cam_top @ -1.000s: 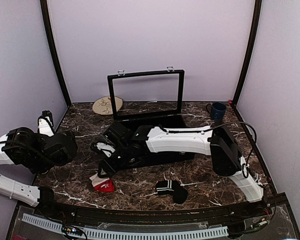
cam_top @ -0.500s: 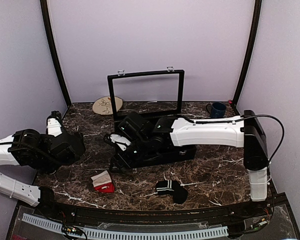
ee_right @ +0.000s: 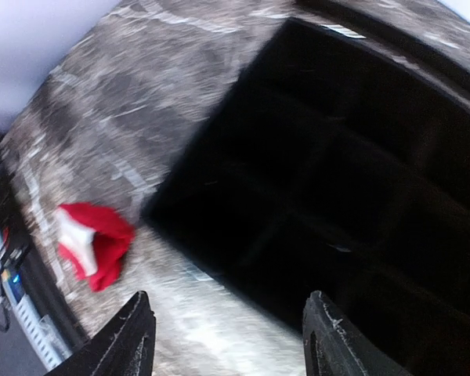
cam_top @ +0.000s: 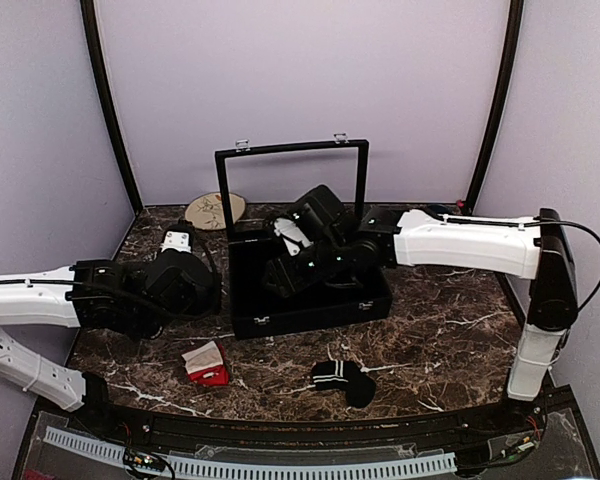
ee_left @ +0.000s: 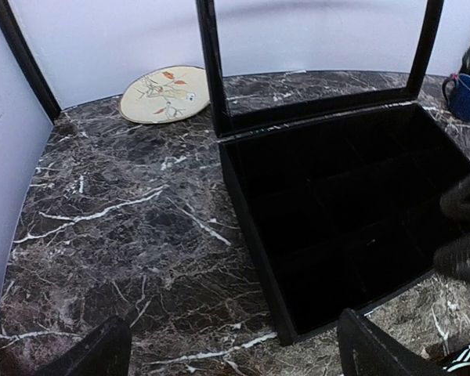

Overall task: Roll the socks
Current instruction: Move the storage box to the corner of the board.

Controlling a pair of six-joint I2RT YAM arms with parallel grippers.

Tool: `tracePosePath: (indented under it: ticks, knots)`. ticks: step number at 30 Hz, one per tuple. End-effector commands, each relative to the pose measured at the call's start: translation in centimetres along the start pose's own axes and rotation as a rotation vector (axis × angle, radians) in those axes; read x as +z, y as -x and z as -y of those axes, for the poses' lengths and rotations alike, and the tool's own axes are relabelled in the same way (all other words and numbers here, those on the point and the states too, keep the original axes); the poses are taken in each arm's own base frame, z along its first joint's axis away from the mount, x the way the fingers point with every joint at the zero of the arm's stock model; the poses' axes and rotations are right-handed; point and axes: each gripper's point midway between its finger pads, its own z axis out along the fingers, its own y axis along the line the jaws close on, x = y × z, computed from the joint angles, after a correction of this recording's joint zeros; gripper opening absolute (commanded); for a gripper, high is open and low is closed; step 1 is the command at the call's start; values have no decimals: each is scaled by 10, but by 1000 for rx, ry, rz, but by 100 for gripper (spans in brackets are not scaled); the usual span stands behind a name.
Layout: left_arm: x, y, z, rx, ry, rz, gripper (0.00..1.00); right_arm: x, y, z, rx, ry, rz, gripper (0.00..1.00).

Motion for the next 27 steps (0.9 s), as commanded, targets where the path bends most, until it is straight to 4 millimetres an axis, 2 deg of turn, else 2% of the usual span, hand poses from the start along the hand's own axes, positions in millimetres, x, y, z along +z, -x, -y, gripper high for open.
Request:
tracePosePath:
  ticks: [1, 4, 11, 17, 21, 27]
  knots:
    - [12, -6, 26, 39, -113, -53, 94, -22, -1, 64, 92, -205, 28, 62]
    - [21, -12, 30, 40, -124, -83, 94, -27, -22, 84, 123, -248, -21, 62]
    - [38, -24, 40, 37, -156, -146, 94, -32, -65, 85, 170, -222, -102, 61]
    - [49, -33, 49, 42, -173, -188, 94, -27, -98, 84, 182, -212, -166, 52]
    - [55, -37, 53, 39, -189, -213, 94, -21, -111, 85, 181, -209, -198, 49]
    - [61, -45, 56, 43, -202, -252, 94, -5, -120, 84, 171, -190, -228, 43]
